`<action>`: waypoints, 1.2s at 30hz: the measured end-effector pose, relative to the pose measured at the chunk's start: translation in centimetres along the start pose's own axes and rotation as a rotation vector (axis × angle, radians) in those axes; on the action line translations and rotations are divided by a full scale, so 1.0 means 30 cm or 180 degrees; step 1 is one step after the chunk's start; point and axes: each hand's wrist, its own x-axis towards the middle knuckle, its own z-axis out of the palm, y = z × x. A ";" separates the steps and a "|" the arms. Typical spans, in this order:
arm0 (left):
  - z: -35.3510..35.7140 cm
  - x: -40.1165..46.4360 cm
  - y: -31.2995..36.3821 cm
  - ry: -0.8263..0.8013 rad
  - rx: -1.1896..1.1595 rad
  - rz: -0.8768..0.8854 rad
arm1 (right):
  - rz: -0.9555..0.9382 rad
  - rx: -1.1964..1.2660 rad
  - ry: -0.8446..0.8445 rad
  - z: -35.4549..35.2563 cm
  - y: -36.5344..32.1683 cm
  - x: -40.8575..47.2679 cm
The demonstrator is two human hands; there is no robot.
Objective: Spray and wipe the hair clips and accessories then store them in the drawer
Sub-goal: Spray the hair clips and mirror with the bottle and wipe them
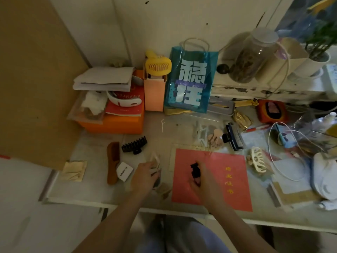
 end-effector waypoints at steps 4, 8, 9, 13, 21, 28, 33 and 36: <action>0.028 0.044 0.000 0.0148 -0.0033 -0.0084 | 0.0093 0.0027 0.0019 0.014 -0.003 0.026; 0.052 0.070 0.029 0.0486 0.0086 -0.0326 | 0.0126 0.0178 0.0034 0.017 0.000 0.053; 0.060 0.083 0.028 0.0534 0.0120 -0.0388 | 0.0136 0.0235 0.0043 0.016 0.002 0.063; 0.080 0.101 0.028 0.0740 0.0132 -0.0459 | 0.0265 0.0314 0.0018 0.028 0.005 0.056; -0.057 0.079 0.100 0.0575 -0.1285 -0.0465 | 0.0425 0.0512 0.0131 0.034 -0.075 0.053; -0.346 0.026 0.231 0.0209 -0.2135 0.0229 | 0.0005 0.1041 0.0360 -0.019 -0.269 0.098; -0.524 -0.028 0.326 0.0141 -0.2235 0.0863 | -0.0390 0.1527 0.0714 -0.116 -0.450 0.141; -0.596 -0.062 0.372 0.0065 -0.2284 0.1081 | -0.0688 0.1714 0.0931 -0.175 -0.551 0.138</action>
